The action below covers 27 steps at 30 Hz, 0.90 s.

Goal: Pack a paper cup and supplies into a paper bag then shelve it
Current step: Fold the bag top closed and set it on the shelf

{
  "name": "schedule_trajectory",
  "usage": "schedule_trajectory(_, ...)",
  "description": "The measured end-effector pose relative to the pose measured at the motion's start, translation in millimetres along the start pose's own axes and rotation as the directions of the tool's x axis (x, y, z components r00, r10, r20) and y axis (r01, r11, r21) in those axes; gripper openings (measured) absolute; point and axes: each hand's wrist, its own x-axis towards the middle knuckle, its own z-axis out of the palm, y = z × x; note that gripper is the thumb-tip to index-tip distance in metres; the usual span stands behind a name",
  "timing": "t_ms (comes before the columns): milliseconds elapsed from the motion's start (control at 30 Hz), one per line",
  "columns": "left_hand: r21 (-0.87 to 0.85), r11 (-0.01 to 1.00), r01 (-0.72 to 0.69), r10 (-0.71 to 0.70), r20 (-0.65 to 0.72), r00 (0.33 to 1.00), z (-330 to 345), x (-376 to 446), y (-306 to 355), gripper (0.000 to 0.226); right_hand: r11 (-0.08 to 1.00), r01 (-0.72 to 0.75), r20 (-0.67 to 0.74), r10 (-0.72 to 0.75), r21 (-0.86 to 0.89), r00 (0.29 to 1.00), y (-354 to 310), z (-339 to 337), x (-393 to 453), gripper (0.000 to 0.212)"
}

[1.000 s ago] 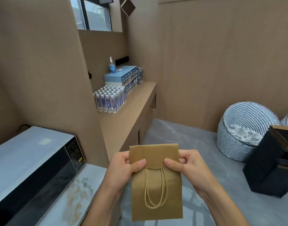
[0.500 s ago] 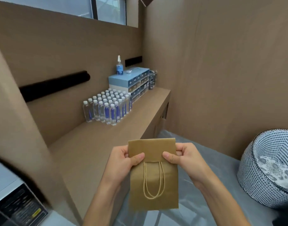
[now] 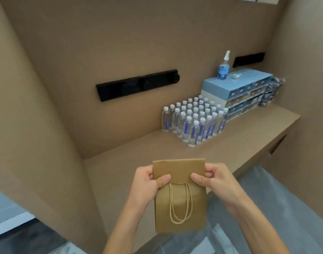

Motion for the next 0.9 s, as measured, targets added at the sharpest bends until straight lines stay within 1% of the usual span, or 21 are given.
schedule_trajectory(133,0.022,1.000,0.011,-0.007,-0.183,0.983,-18.6,29.6,-14.9,0.022,0.997,0.007,0.177,0.006,-0.074,0.984,9.6,4.1,72.3,0.017)
schedule_trajectory(233,0.069,0.998,0.011,0.008,-0.274,0.962,-20.2,53.1,-28.5,0.020,0.990,0.009,0.269,0.030,-0.144,0.963,17.7,1.8,120.9,0.018)
schedule_trajectory(300,0.105,0.994,0.040,-0.005,-0.316,0.949,-19.8,67.9,-37.2,0.021,0.978,0.016,0.320,0.051,-0.206,0.946,24.3,0.9,150.6,0.017)
schedule_trajectory(367,0.115,0.988,0.103,-0.053,-0.377,0.925,-22.8,80.9,-51.2,0.021,0.971,0.005,0.369,0.086,-0.240,0.926,35.4,1.9,173.4,0.016)
schedule_trajectory(433,0.122,0.982,0.141,-0.070,-0.457,0.887,-26.2,95.2,-68.6,0.010,0.967,-0.016,0.405,0.121,-0.253,0.906,50.1,1.7,194.9,0.012)
schedule_trajectory(467,0.148,0.976,0.157,-0.063,-0.497,0.865,-27.8,102.4,-76.9,0.011,0.966,-0.020,0.420,0.131,-0.257,0.898,56.9,2.9,206.3,0.010)
schedule_trajectory(500,0.180,0.967,0.180,-0.059,-0.530,0.846,-29.5,108.5,-84.2,0.018,0.964,-0.012,0.438,0.132,-0.266,0.889,63.6,5.7,218.7,0.012)
schedule_trajectory(567,0.227,0.940,0.254,-0.072,-0.595,0.801,-35.4,120.8,-99.1,0.032,0.947,0.015,0.463,0.143,-0.321,0.874,82.0,14.5,242.1,0.025)
schedule_trajectory(600,0.236,0.925,0.296,-0.086,-0.629,0.772,-39.5,125.3,-109.0,0.035,0.934,0.027,0.474,0.156,-0.357,0.867,92.7,19.6,250.4,0.025)
schedule_trajectory(667,0.229,0.912,0.341,-0.091,-0.697,0.711,-47.7,131.3,-131.7,0.032,0.915,0.048,0.490,0.170,-0.401,0.855,112.6,30.0,265.7,0.023)
schedule_trajectory(767,0.198,0.911,0.362,-0.111,-0.728,0.676,-63.4,141.3,-155.1,0.030,0.914,0.032,0.524,0.202,-0.404,0.828,138.0,48.5,283.8,0.019)
schedule_trajectory(833,0.186,0.895,0.406,-0.141,-0.746,0.651,-70.7,145.8,-164.5,0.030,0.911,0.025,0.519,0.212,-0.411,0.828,153.3,58.3,290.9,0.013)
schedule_trajectory(900,0.120,0.904,0.410,-0.172,-0.776,0.607,-74.2,147.8,-171.8,0.026,0.895,0.024,0.501,0.227,-0.446,0.835,165.2,65.0,296.3,0.018)
